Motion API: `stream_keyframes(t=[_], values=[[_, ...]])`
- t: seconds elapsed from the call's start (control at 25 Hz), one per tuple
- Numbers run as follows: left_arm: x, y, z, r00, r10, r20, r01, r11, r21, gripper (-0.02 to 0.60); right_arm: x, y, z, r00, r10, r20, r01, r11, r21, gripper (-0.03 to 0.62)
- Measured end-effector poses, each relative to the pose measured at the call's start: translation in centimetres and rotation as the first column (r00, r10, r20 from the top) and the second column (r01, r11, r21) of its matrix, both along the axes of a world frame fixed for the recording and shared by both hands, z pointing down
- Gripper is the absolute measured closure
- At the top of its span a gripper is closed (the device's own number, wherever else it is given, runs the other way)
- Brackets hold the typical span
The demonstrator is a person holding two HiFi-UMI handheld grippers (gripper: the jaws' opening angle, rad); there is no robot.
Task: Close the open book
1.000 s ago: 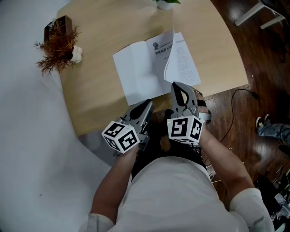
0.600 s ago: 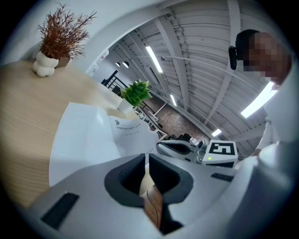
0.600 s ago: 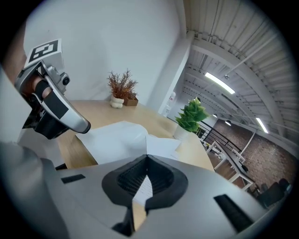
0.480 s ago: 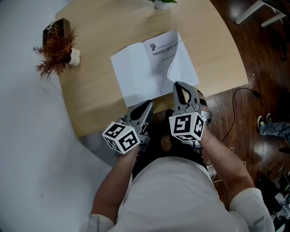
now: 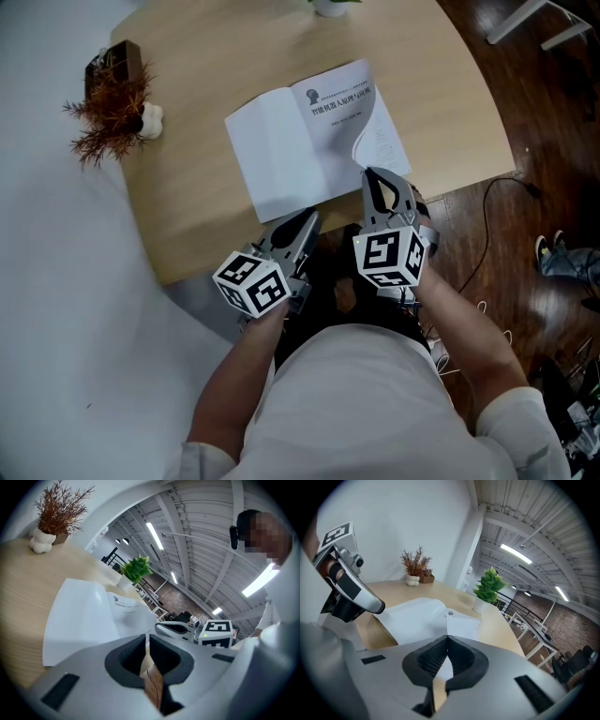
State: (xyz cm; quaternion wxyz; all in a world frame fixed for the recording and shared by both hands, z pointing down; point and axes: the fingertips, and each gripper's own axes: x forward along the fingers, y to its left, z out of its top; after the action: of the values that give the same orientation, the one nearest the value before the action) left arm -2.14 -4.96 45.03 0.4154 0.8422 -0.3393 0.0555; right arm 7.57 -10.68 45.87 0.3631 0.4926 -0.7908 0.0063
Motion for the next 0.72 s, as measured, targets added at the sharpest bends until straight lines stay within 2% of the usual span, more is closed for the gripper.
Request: stream_keyframes(t=[0.32,0.72], values=[[0.3,0.0,0.4,1.0,0.006,0.009,-0.006,1.0,-0.016,0.581,0.9,-0.1,1.0,0.999,0.037,0.034,-0.036,0.999,-0.039,0.591],[0.6,0.2,0.8,1.0,0.005,0.009,-0.005,1.0,-0.031,0.581,2.3,0.2,2.1,0.985,0.121,0.123,-0.109,0.989,-0.098,0.591]])
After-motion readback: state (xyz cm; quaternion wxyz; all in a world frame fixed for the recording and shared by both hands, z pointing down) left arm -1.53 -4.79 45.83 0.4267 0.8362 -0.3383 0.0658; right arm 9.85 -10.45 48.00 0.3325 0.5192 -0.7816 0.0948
